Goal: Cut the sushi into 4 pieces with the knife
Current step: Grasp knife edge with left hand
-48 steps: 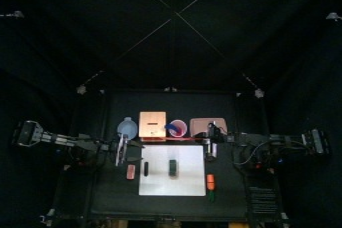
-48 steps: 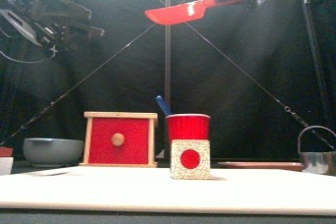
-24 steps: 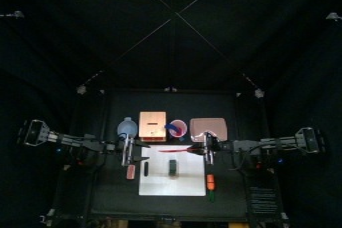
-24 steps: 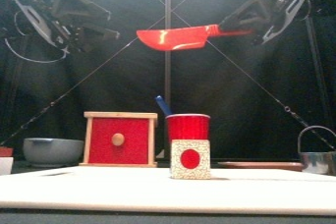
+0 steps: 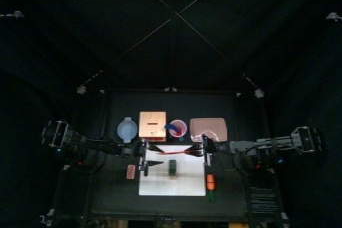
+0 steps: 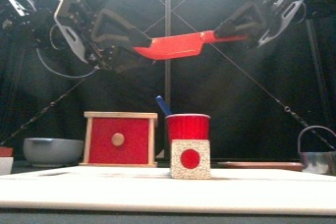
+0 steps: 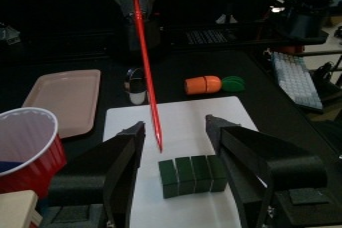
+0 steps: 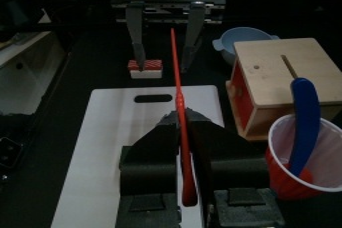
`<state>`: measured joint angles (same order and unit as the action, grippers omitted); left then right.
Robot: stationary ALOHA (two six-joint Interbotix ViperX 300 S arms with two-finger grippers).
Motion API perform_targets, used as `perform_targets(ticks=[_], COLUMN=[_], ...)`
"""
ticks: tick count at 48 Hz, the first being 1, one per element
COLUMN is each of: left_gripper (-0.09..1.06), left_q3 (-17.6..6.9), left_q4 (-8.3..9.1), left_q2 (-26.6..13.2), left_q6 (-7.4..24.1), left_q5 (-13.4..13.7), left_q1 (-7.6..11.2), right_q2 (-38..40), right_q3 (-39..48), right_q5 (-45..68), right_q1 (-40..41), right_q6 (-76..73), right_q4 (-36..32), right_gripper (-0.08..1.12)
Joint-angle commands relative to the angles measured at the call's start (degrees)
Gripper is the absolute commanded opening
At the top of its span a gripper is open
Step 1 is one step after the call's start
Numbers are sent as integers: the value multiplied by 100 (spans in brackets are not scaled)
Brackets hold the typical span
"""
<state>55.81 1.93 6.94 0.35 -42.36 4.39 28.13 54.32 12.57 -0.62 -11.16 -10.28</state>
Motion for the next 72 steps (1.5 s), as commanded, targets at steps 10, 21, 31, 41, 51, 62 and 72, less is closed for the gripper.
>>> perform_targets(ticks=[10, 21, 31, 41, 51, 62, 72], left_gripper=[87, 83, 69, 66, 66, 58, 37], left_q3=[132, 149, 158, 167, 167, 167, 176], left_q4=[-88, -220, -211, -193, -193, -193, -185], left_q2=[35, 35, 9, 0, 0, 0, -9], left_q6=[9, 18, 9, 9, 9, 18, 18], left_q5=[-870, -870, -870, -809, -694, -677, -606], left_q1=[-176, -255, -281, -272, -281, -325, -334], right_q2=[26, 18, 18, 18, 18, -18, -246], right_q3=[-105, -123, -132, -141, -149, -132, -167], right_q5=[53, 62, 62, 62, 62, 62, -70], right_q1=[-18, -18, -9, 18, 18, 18, 0], right_q6=[-9, 0, 9, 9, 18, -18, -44], right_q4=[-18, -9, -9, -9, -9, -9, 185], right_gripper=[14, 14, 14, 14, 14, 14, 14])
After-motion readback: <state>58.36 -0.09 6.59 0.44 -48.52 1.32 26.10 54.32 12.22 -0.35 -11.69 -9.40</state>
